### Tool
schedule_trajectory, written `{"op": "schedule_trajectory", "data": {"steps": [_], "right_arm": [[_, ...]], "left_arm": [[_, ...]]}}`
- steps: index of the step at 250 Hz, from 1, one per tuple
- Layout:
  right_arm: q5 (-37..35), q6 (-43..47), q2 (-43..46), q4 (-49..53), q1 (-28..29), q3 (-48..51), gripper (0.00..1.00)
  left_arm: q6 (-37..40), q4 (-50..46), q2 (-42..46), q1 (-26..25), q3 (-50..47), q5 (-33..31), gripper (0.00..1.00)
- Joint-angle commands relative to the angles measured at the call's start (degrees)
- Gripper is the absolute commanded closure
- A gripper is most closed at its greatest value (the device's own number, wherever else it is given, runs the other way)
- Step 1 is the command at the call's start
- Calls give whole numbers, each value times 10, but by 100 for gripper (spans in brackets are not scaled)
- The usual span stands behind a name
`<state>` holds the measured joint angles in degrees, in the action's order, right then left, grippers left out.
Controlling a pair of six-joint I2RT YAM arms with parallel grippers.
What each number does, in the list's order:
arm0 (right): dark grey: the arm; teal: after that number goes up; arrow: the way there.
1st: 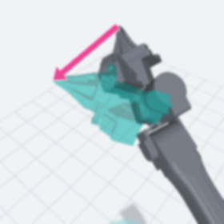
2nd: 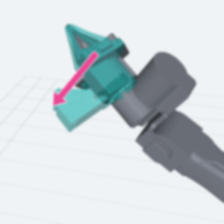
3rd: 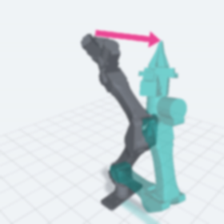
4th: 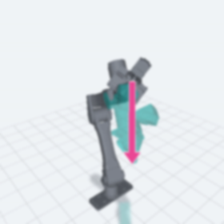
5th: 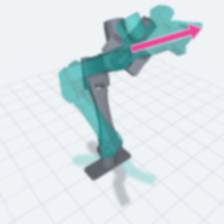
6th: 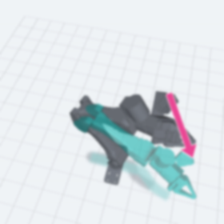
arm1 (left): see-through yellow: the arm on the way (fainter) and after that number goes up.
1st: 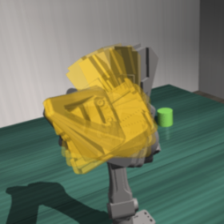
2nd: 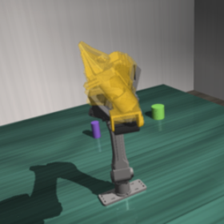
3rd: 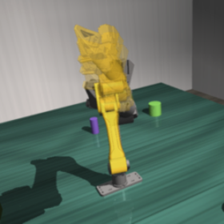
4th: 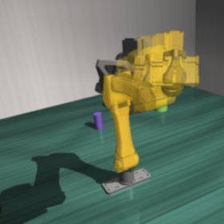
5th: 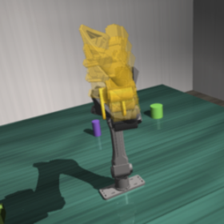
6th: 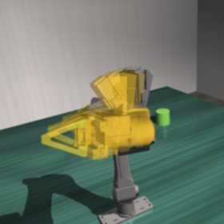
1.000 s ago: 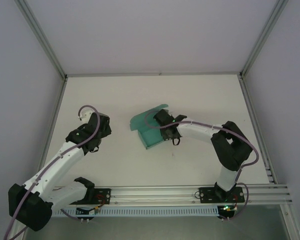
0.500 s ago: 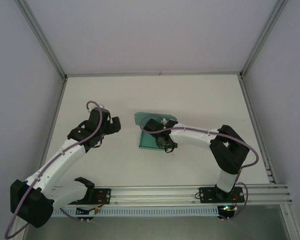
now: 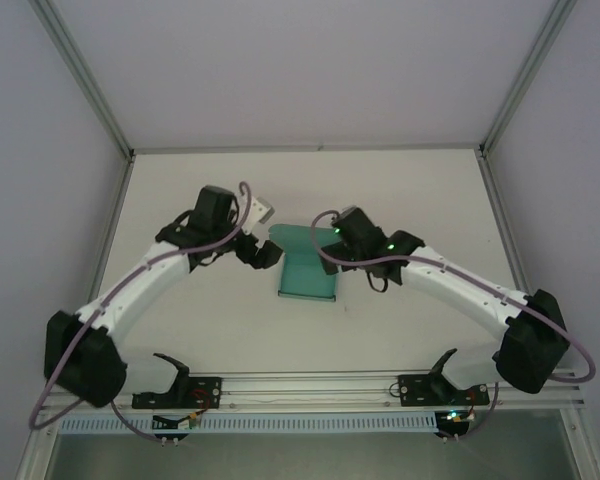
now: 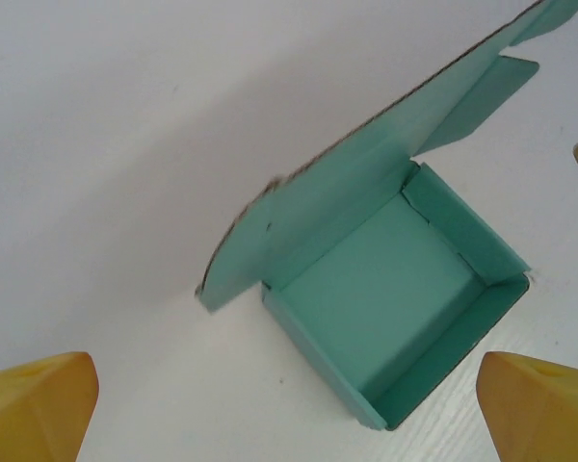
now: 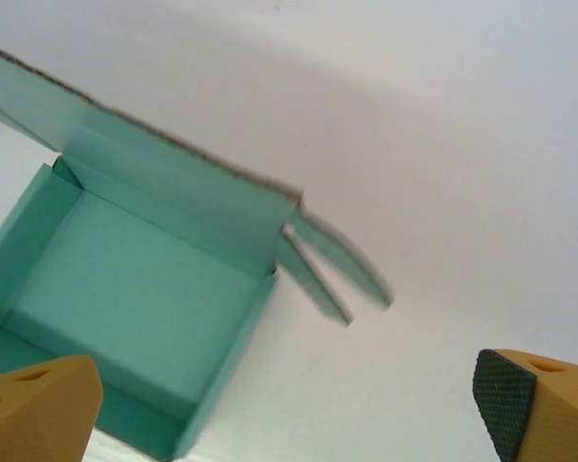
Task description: Assemble paper box
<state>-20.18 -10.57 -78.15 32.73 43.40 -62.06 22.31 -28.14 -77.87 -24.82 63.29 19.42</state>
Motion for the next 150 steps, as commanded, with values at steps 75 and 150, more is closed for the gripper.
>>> {"op": "schedule_trajectory", "data": {"steps": [75,150], "right_arm": [[140,239,-101,19,-81,-82,31],[128,212,-153,44,-91,-107,76]], "left_arm": [[171,-166,-187,1,169,28,30],[153,-149,-206,-1,179,7,78]]}}
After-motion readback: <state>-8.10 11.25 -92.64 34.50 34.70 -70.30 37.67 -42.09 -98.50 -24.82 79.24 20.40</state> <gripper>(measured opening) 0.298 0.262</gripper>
